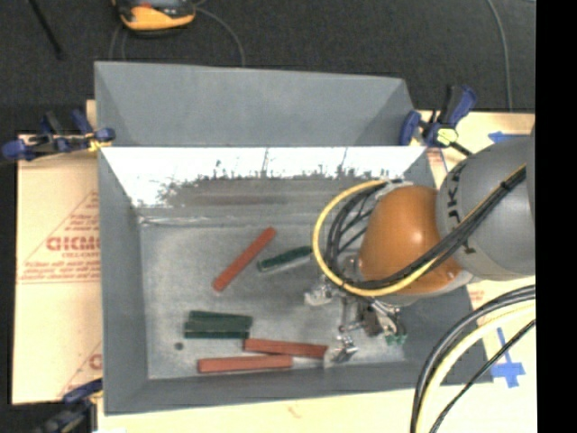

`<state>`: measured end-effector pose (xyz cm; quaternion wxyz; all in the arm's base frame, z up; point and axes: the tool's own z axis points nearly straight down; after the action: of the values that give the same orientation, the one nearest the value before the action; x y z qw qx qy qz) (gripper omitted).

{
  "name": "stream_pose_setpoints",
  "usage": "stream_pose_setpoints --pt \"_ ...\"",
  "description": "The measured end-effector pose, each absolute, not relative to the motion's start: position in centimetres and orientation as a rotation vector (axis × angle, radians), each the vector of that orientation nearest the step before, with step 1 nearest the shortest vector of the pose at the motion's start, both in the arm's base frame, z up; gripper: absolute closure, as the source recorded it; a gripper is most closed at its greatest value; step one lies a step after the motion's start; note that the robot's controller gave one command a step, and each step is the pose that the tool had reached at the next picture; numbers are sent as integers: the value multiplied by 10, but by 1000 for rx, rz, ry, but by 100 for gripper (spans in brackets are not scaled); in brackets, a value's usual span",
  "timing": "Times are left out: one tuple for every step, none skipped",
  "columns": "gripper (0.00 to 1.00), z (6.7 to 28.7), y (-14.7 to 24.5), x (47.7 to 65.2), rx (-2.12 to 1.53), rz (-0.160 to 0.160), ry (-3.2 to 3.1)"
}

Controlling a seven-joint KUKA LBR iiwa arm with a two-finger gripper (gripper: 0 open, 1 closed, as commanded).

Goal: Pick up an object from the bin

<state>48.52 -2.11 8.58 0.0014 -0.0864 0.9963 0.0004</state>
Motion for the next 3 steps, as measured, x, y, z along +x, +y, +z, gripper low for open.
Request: stream_pose_setpoints --pt "100 79 47 484 -461 -11 3114" --pt "100 79 47 484 -465 -11 3114" --pt "100 79 47 484 -466 -11 3114"
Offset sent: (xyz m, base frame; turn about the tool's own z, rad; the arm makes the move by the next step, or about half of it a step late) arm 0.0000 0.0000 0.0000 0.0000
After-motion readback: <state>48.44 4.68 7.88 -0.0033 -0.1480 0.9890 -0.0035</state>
